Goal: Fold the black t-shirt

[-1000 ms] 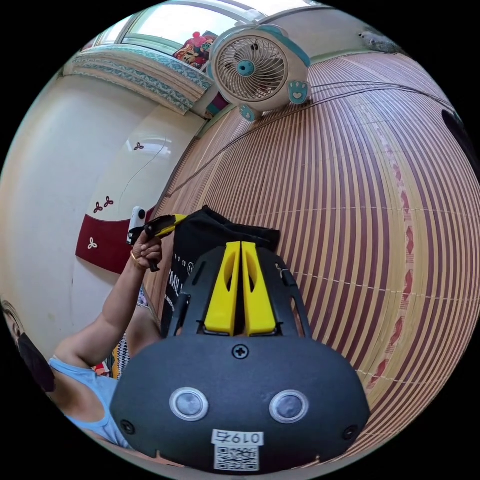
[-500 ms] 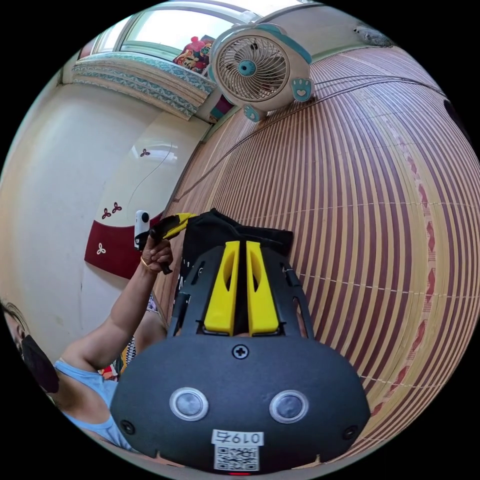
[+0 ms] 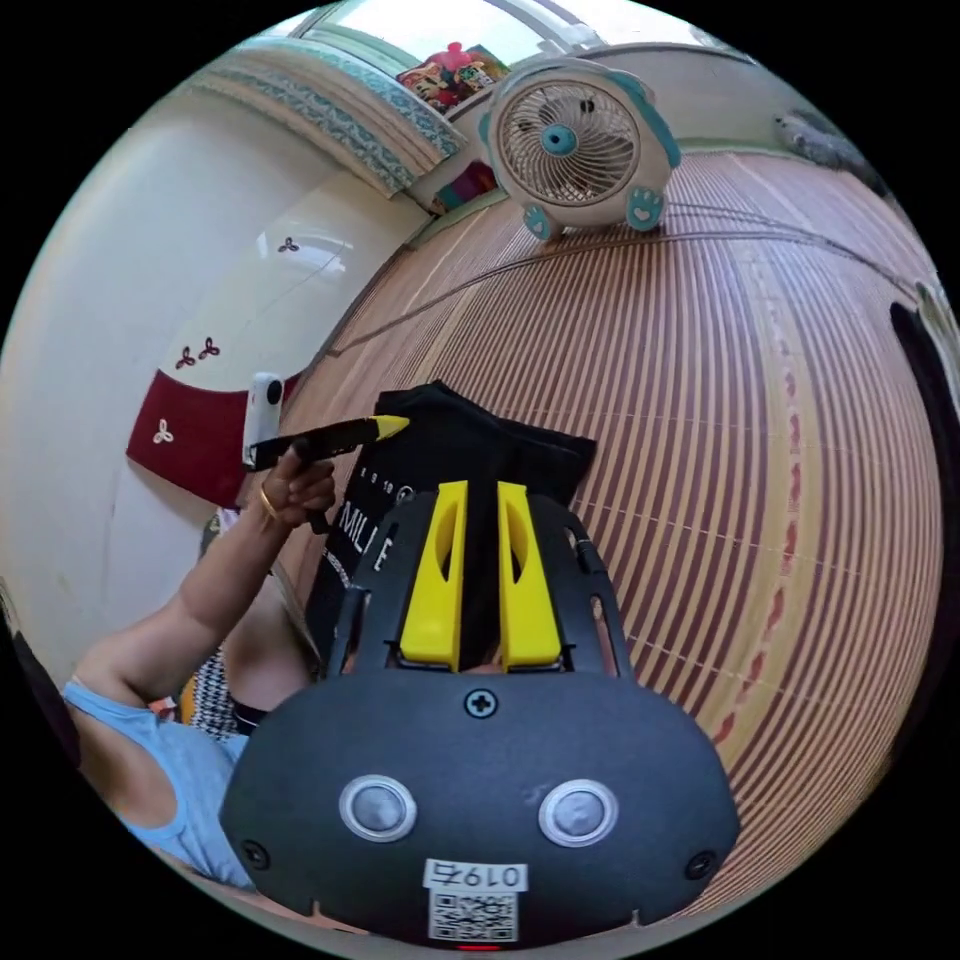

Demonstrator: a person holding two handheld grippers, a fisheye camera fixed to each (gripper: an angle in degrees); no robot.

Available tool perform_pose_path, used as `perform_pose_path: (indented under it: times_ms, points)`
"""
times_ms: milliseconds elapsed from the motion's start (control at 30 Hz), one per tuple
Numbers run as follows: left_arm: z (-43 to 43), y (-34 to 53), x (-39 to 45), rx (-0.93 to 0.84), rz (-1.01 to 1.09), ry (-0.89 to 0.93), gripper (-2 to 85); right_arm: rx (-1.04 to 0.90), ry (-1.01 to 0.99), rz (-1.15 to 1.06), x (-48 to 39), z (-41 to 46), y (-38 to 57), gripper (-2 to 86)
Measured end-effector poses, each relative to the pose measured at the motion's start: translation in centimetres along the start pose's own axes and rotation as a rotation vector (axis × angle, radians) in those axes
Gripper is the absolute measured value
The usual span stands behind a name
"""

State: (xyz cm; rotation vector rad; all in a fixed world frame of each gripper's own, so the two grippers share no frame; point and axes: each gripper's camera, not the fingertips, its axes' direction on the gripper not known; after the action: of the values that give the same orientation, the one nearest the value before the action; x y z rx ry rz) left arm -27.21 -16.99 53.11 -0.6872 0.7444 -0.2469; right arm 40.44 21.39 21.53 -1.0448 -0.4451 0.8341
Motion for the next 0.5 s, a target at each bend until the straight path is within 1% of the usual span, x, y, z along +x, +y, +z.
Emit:
perform_pose_path:
  times_ms: [100, 200, 267, 400, 500]
  points:
    - [-0.3, 0.9, 1.4, 0.042, 0.020, 0.052, 2.3, 0.055, 0.059, -0.082, -3.9, -1.2, 3.0, 5.0]
    - [-0.6, 2.7, 4.5, 0.054, 0.106, 0.095, 1.6, 0.074, 0.200, -0.199, -9.0, -2.1, 6.7, 4.5]
    - [0.2, 4.5, 7.2, 0.027, 0.196, 0.101, 1.2, 0.096, 0.321, -0.285, -13.1, -2.1, 10.6, 3.6]
    - [2.9, 6.9, 10.6, -0.046, 0.276, 0.129, 0.9, 0.088, 0.370, -0.380, -18.3, 0.0, 17.8, 1.2]
    - [5.4, 8.5, 12.8, -0.096, 0.311, 0.137, 0.8, 0.081, 0.509, -0.492, -22.6, 2.8, 23.3, 1.6]
